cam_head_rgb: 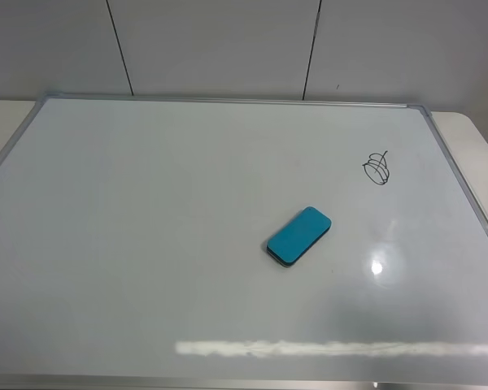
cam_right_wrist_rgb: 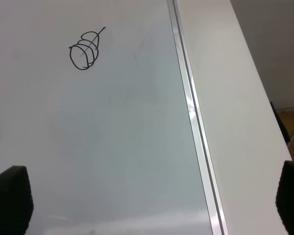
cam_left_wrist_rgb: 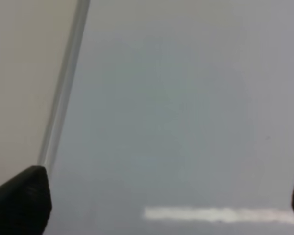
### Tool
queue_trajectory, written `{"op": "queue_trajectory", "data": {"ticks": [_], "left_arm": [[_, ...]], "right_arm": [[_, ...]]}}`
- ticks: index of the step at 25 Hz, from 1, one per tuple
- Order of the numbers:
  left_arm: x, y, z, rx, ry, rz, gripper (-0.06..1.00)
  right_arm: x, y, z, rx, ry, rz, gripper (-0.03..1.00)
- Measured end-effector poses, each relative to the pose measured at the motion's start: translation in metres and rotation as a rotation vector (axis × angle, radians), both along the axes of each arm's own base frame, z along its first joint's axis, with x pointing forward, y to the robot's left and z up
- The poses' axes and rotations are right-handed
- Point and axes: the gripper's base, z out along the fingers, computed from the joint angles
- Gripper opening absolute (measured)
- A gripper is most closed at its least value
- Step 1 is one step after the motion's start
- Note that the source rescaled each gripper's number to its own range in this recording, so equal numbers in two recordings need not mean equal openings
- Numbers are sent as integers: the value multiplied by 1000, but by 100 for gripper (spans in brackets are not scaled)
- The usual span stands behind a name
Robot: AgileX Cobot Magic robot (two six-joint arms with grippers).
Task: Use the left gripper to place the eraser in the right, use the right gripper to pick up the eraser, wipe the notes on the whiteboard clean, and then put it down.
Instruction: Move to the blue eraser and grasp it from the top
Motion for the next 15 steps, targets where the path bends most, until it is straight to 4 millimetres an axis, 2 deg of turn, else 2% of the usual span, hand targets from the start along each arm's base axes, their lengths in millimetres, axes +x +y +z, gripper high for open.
{"op": "queue_trajectory", "data": {"ticks": [15], "left_arm": [[-2, 3, -1, -22, -20, -30, 100]], "right_arm": [[0, 0, 0, 0, 0, 0, 100]]}}
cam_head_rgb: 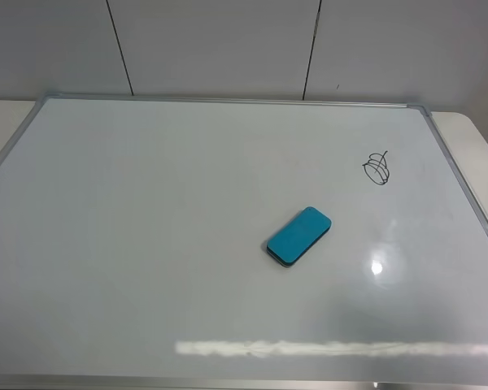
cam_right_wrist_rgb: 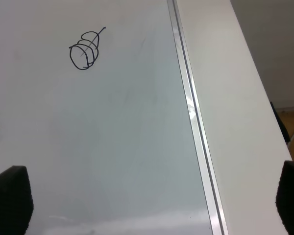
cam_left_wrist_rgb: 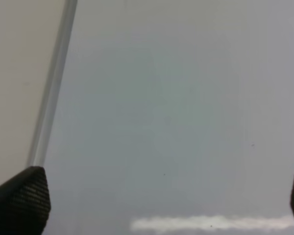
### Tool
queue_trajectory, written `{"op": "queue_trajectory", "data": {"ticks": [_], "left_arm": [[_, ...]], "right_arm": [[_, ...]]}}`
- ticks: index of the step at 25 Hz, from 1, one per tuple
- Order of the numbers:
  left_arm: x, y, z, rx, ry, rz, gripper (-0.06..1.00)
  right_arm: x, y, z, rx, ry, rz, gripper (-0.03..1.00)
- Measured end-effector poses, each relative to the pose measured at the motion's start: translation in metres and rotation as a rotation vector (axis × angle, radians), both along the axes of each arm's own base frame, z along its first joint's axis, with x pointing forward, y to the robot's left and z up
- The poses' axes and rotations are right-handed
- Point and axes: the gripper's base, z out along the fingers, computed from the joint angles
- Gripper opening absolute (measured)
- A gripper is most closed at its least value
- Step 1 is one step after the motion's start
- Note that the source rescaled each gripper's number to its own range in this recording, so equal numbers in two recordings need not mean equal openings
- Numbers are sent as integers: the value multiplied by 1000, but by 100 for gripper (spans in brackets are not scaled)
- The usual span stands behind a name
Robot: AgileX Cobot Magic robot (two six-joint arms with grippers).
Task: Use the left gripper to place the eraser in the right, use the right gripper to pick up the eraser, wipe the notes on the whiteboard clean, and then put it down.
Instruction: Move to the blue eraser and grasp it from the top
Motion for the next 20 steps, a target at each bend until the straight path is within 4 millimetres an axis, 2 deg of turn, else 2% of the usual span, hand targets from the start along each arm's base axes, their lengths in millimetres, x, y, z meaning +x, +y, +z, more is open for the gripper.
{"op": "queue_trajectory", "data": {"ticks": [20], "left_arm": [[0, 0, 0, -2, 0, 0, 100]], "right_arm": [[0, 0, 0, 0, 0, 0, 100]]}}
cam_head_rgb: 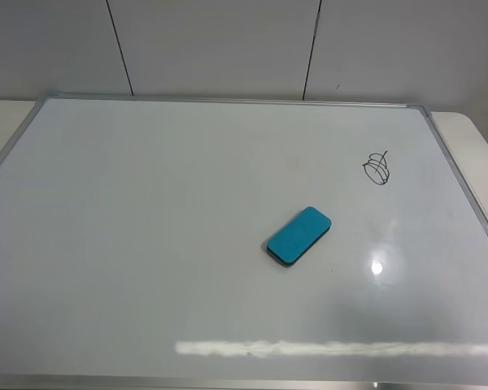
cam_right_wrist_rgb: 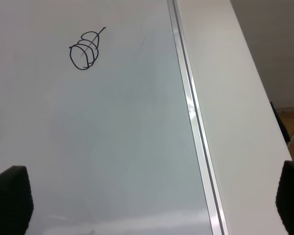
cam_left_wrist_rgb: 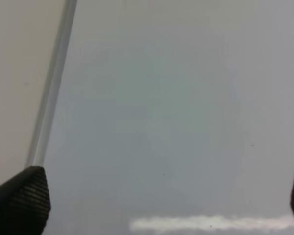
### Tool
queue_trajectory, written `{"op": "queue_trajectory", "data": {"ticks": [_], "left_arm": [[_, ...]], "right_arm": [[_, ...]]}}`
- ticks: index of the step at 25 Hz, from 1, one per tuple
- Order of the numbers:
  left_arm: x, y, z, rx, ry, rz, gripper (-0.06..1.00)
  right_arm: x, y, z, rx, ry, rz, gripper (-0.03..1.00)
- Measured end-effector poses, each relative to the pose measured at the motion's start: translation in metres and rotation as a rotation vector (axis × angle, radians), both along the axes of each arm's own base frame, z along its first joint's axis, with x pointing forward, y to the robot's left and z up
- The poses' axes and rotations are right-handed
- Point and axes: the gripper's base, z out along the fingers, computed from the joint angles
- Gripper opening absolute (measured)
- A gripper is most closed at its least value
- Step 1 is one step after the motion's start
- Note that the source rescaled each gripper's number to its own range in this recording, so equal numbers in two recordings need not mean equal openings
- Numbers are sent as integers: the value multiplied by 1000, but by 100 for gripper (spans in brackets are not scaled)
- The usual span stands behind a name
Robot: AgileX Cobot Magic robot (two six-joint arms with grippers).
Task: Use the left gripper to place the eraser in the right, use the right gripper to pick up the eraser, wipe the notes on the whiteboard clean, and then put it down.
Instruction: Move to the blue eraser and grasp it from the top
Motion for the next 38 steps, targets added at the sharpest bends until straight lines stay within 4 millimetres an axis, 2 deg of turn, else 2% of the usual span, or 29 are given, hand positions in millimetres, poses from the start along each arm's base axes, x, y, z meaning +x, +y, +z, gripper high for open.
{"op": "queue_trajectory", "data": {"ticks": [25, 29, 38], "left_arm": [[0, 0, 0, 0, 0, 0, 100], [0, 0, 0, 0, 0, 0, 100], [0, 0, 0, 0, 0, 0, 100]], "right_arm": [[3, -5, 5, -57, -50, -30, 100], [19, -4, 5, -76, 51, -22, 100], [72, 4, -3, -34, 327, 12, 100]]}}
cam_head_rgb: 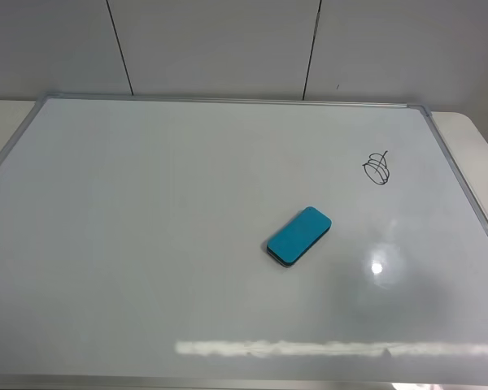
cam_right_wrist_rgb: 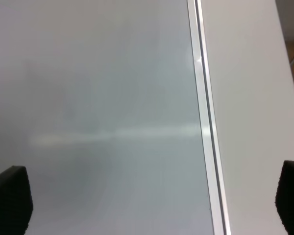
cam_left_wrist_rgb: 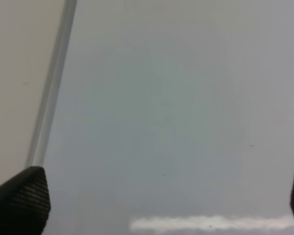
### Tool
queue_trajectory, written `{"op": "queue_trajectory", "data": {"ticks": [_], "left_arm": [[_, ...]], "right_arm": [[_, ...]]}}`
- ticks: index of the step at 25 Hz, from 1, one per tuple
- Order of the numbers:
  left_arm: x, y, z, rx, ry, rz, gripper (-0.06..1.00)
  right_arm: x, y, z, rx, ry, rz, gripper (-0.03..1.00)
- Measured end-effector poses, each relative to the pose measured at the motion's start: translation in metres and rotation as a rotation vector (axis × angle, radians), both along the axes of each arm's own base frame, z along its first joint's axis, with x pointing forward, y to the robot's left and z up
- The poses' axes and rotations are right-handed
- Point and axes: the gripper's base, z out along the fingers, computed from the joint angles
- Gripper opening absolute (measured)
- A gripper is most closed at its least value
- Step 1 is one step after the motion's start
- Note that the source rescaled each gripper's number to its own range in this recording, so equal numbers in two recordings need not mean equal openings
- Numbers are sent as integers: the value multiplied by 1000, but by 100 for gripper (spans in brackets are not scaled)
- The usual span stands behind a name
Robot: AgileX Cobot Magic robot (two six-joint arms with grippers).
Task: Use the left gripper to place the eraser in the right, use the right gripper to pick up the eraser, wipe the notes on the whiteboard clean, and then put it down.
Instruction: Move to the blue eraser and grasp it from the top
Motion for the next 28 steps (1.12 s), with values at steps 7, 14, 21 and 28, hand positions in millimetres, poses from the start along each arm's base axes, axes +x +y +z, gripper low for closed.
{"op": "queue_trajectory", "data": {"ticks": [7, 14, 21, 28], "left_arm": [[0, 0, 0, 0, 0, 0, 100], [0, 0, 0, 0, 0, 0, 100], [0, 0, 0, 0, 0, 0, 100], [0, 0, 0, 0, 0, 0, 100]], "right_arm": [[34, 8, -9, 187, 83, -131, 100], [47, 12, -15, 325, 138, -258, 100], [54, 17, -21, 446, 200, -372, 96], [58, 22, -22, 434, 226, -421, 96]]}}
